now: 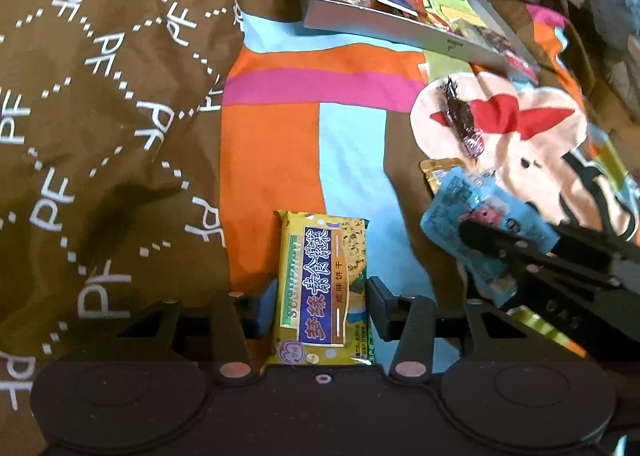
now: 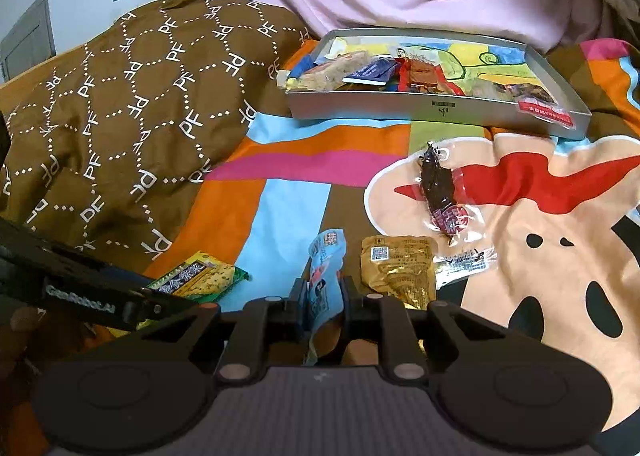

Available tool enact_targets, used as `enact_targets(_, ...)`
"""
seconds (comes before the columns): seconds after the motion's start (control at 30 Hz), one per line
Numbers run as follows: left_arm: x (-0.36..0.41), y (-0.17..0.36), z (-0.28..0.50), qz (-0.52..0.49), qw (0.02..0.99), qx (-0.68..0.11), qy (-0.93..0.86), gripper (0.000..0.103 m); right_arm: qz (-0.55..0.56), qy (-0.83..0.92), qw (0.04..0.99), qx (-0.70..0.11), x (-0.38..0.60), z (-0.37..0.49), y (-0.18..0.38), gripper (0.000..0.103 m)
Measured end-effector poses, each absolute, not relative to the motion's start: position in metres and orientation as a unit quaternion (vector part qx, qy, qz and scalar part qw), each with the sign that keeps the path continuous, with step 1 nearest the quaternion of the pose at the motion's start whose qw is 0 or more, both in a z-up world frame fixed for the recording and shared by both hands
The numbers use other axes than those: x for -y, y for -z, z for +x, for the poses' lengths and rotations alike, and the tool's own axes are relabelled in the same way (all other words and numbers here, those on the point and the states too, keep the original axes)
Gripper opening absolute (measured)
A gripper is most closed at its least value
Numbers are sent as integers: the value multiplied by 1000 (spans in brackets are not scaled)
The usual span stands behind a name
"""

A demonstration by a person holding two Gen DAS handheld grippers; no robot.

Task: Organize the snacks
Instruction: 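Lift the biscuit and blue packets and carry them over the grey tray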

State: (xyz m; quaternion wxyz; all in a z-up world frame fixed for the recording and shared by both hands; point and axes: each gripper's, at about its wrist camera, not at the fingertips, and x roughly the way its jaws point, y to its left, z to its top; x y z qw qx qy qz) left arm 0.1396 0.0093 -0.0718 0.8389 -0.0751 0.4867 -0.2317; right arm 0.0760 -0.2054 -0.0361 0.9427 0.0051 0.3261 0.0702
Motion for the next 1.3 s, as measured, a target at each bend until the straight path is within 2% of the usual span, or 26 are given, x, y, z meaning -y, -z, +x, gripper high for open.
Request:
enact_targets(0.37, -22, 65, 140, -116, 841, -478, 226, 49, 21, -68, 947, -315, 211, 69, 32, 19)
enact_targets(0.9, -20, 32, 146, -156, 863, -415, 240, 49, 29, -66, 958, -277, 223, 65, 14, 19)
enact_targets(1.1, -1, 3, 189, -160, 882, -378, 232, 49, -4, -63, 967, -245, 240, 94, -18, 19)
enact_targets(1.3, 37, -31, 258, -145, 900, -345, 224, 49, -58, -55, 977, -199, 259, 158, -52, 19)
